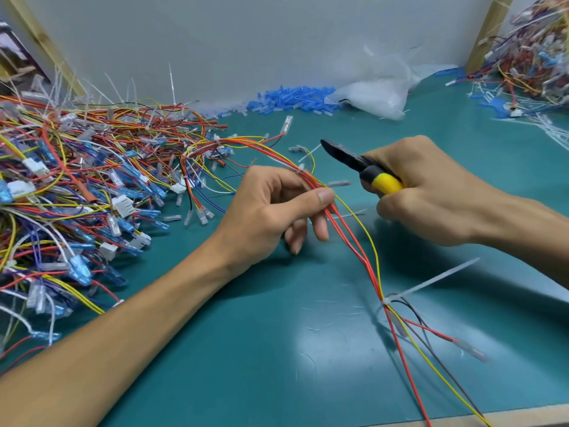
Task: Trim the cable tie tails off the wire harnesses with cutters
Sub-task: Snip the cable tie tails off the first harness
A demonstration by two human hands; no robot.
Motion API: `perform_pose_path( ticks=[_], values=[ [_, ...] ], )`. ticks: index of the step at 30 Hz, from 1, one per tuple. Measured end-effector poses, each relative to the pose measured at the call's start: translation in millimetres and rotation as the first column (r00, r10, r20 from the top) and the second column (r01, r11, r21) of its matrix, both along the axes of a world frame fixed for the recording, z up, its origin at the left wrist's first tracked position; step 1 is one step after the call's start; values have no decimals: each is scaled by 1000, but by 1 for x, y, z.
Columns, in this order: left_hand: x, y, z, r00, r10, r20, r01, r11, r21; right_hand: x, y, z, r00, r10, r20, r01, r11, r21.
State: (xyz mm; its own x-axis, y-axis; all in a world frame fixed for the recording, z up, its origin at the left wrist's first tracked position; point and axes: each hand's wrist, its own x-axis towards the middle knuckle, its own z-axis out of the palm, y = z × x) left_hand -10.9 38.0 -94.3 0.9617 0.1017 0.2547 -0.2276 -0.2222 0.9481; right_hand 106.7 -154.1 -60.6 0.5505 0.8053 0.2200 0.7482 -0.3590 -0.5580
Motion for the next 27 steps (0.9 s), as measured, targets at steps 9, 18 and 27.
perform_pose_path(
  ticks=[9,18,27],
  values=[
    [3,6,0,998,-58,31,61,993,-105,2,1,-2,999,-35,-32,36,998,43],
    [9,12,2,983,181,39,-152,911,-384,10,0,-2,996,-40,-79,48,994,99],
    [12,16,7,932,361,-24,-317,781,-538,18,-1,-13,989,134,55,-131,990,-54]
  ],
)
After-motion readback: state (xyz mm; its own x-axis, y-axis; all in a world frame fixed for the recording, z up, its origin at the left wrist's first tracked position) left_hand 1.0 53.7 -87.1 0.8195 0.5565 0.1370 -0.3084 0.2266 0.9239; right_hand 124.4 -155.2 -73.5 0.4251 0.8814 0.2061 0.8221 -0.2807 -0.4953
